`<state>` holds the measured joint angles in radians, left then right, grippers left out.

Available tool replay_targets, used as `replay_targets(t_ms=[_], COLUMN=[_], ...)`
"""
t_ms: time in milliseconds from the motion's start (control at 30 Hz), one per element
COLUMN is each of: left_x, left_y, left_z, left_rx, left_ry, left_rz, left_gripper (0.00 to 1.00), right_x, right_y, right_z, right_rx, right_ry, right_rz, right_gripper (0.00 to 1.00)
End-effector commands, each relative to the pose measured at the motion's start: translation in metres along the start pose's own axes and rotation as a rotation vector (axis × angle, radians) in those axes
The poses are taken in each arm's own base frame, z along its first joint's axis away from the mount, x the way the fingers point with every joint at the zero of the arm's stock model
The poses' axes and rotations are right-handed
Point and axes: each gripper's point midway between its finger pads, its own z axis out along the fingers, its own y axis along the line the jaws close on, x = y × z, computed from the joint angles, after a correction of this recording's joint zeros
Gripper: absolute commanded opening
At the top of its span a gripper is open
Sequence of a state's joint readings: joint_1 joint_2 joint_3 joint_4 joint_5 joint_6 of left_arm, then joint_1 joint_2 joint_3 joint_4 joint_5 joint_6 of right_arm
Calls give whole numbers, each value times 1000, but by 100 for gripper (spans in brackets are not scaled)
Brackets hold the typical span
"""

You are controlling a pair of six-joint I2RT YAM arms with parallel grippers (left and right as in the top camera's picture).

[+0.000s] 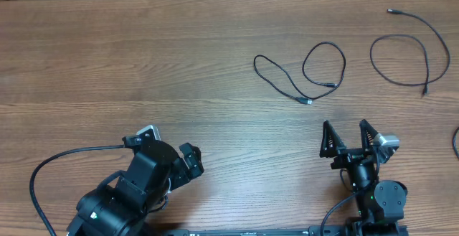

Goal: Untangle cables

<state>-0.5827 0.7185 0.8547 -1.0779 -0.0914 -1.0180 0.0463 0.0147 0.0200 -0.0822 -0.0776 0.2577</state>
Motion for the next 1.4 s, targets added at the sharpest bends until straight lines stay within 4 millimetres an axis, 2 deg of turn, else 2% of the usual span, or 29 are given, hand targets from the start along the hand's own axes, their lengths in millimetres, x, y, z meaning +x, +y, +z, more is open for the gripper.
replay_targets(t_ms=[0, 800, 900, 967, 1033, 1200, 1367], left_x=[-2, -2, -9, -16, -20, -29, -41], left_y=[2, 4, 11, 29, 41, 57, 63], left_z=[1, -2, -11, -19, -28, -52, -59], left_rx=[-11, -11, 1, -45, -42, 54, 136], left_ry=[-12, -15, -64, -116, -158, -331, -549], left_rz=[12, 18, 12, 56, 13, -97, 4], left_gripper=[100, 100, 100, 99, 99, 100, 99], right_x=[1, 1, 1, 1, 1, 1, 1], right_y=[-3, -3, -3, -3, -3, -3, -3], right_z=[0, 0, 0, 0, 0, 0, 0], right_rx=[10, 10, 10, 10, 10, 10, 10], right_ry=[-9, -9, -9, -9, -9, -9, -9], right_rz=[-8, -8, -8, -8, -8, -8, -8], right_gripper=[100, 100, 100, 100, 100, 100, 100])
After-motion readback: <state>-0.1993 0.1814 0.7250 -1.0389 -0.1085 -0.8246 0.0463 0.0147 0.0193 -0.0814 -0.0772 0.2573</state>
